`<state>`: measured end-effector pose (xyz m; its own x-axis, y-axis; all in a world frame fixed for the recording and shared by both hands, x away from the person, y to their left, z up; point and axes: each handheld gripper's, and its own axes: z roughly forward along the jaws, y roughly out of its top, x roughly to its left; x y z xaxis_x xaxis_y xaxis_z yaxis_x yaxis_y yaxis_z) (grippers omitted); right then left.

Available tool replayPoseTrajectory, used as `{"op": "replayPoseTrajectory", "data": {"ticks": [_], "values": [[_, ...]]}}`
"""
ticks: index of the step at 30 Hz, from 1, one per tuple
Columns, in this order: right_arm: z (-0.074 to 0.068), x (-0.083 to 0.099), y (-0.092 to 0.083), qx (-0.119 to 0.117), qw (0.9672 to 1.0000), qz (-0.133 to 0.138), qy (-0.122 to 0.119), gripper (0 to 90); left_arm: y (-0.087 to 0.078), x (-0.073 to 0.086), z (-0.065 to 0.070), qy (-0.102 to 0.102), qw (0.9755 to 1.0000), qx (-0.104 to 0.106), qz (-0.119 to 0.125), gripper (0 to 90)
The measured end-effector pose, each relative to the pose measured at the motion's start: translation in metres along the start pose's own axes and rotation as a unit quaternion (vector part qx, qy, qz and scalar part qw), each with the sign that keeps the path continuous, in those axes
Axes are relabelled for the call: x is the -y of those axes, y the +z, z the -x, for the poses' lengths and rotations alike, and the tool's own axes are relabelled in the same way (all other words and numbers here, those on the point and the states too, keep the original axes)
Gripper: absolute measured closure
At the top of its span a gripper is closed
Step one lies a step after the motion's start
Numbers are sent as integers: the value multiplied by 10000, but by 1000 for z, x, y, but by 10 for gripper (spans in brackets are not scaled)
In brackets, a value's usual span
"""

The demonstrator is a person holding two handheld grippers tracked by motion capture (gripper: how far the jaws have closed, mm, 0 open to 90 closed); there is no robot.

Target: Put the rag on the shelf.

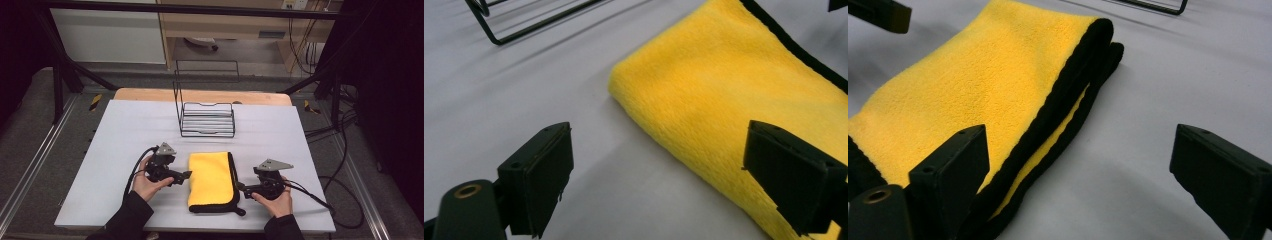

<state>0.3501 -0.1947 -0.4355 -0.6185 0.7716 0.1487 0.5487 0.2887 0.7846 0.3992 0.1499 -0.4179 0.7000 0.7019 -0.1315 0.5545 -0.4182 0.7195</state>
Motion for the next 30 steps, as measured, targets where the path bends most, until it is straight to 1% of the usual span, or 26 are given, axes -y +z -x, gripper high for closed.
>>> {"op": "replayPoseTrajectory", "data": {"ticks": [2, 6, 7, 10, 12, 13, 15, 18, 25, 28, 30], "values": [[0, 0, 0, 8, 10000, -10, 13, 80, 4, -5, -3, -60, 10000, -46, 21, 143], [0, 0, 1, 12, 10000, -32, -29, 68, 12, -16, -9, -87, 9997, -208, 75, 207], [0, 0, 1, 15, 10000, -37, -30, 67, 15, -18, -11, -177, 9996, -196, 103, 228], [0, 1, 1, 14, 10000, -45, -22, 67, 25, -24, -16, -329, 9992, -226, 83, 318], [0, 1, 1, 14, 10000, -41, -41, 69, 31, -26, -18, -364, 9988, -338, 18, 371], [0, 1, 2, 15, 10000, -49, -36, 68, 33, -27, -19, -390, 9986, -344, 2, 411], [0, 1, 1, 10, 10000, -60, -33, 67, 38, -27, -19, -492, 9984, -269, -24, 450], [0, 1, 1, 22, 10000, -55, -45, 65, 43, -25, -17, -506, 9985, -192, -97, 513], [0, 1, 2, 17, 10000, -77, -15, 58, 52, -20, -15, -487, 9986, -125, -186, 651], [1, 0, 2, 32, 10000, -54, -39, 56, 52, -19, -14, -488, 9985, -154, -180, 661], [2, 0, 2, 45, 10000, -40, -42, 56, 53, -18, -13, -443, 9987, -158, -204, 671]]}}
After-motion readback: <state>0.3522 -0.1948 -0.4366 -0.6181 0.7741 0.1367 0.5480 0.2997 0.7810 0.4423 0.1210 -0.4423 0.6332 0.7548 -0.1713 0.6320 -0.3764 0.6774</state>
